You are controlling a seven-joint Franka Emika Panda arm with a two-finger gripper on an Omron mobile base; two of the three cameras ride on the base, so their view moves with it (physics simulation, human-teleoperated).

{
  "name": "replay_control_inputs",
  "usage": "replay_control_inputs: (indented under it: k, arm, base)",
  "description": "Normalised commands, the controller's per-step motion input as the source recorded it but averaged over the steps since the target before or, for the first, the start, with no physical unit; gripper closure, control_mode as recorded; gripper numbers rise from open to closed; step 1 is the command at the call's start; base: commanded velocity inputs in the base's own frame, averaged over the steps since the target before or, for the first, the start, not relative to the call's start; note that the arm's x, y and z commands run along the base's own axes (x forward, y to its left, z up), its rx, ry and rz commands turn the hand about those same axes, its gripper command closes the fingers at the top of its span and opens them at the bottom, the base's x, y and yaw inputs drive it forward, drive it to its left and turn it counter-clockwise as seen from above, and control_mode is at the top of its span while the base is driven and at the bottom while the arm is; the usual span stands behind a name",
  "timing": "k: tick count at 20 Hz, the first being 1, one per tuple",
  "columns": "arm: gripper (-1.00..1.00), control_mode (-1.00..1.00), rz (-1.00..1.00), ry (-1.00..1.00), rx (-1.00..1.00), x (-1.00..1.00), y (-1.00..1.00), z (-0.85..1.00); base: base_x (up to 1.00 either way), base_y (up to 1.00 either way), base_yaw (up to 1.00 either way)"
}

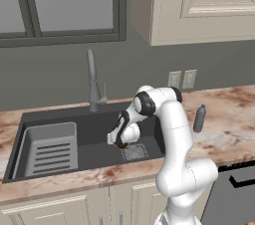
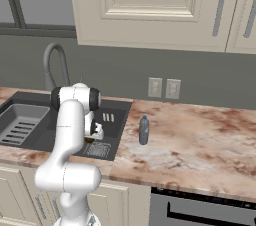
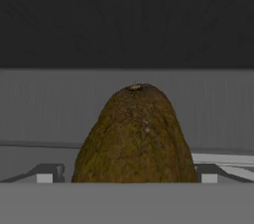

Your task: Turn on the sink faucet. Then move the avocado from the counter to the sink. Turn off the sink. Move the vegetable from the sink to the pot next to the stove. Finally move the pot to the front left burner.

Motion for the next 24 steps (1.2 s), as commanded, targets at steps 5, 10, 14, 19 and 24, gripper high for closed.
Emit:
replay_control_inputs:
  k: [5, 10, 14, 19, 24]
  arm:
    - [1.0, -1.0, 0.0, 0.0, 0.0, 0.1, 0.0, -0.23]
    - [1.0, -1.0, 0.0, 0.0, 0.0, 0.04, 0.0, -0.31]
    - [1.0, -1.0, 0.0, -0.03, 0.0, -0.25, 0.0, -0.13]
    - [1.0, -1.0, -0.04, -0.06, 0.0, -0.33, 0.0, 0.27]
    - [1.0, -1.0, -0.06, -0.03, 0.0, -0.18, -0.01, 0.67]
  base:
    - [0.0, 0.0, 0.0]
    - [0.0, 0.0, 0.0]
    - [0.0, 0.0, 0.0]
    - [0.0, 0.0, 0.0]
    - [0.0, 0.0, 0.0]
